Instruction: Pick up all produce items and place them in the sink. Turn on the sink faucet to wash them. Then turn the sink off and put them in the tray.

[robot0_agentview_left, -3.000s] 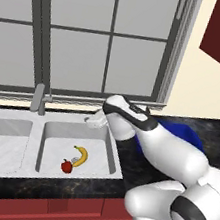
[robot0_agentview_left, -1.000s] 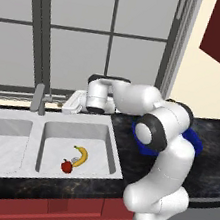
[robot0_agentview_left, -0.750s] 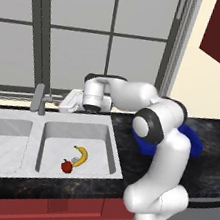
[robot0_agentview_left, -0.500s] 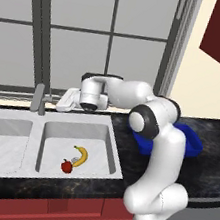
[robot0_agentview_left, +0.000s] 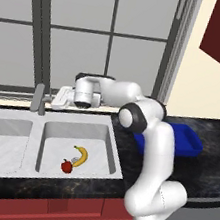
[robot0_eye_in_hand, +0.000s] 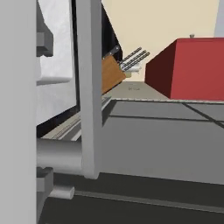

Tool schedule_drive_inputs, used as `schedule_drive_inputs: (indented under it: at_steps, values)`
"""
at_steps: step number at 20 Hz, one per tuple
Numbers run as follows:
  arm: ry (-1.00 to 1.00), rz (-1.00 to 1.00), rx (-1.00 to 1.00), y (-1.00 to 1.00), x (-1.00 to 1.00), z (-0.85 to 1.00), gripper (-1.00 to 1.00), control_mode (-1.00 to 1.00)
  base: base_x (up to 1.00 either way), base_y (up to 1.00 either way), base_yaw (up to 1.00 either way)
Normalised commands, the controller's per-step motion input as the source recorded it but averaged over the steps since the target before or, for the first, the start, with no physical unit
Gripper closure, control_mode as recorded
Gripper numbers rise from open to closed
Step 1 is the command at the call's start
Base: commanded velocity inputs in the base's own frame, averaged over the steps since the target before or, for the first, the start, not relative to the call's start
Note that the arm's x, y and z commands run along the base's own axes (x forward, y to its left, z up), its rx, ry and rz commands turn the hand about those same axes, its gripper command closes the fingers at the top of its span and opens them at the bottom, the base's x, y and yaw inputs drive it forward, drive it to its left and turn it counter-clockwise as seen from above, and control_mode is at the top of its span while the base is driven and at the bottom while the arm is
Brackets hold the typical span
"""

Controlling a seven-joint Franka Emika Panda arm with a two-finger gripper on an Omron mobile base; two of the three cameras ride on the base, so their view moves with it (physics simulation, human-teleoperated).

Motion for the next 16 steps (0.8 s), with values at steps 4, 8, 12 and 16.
schedule_drive_inputs:
  at_steps: [4, 8, 12, 16]
  values:
    - [-0.01, 0.05, 0.02, 0.27, 0.38, -0.09, -1.00, -1.00, 0.00, 0.00, 0.00]
    - [-0.01, 0.02, 0.00, 0.14, 0.18, -0.03, -1.00, -1.00, 0.00, 0.00, 0.00]
    - [-0.05, 0.00, 0.00, -0.19, -0.01, 0.00, -1.00, -1.00, 0.00, 0.00, 0.00]
    - [-0.03, 0.00, 0.00, -0.35, -0.02, 0.00, -1.00, -1.00, 0.00, 0.00, 0.00]
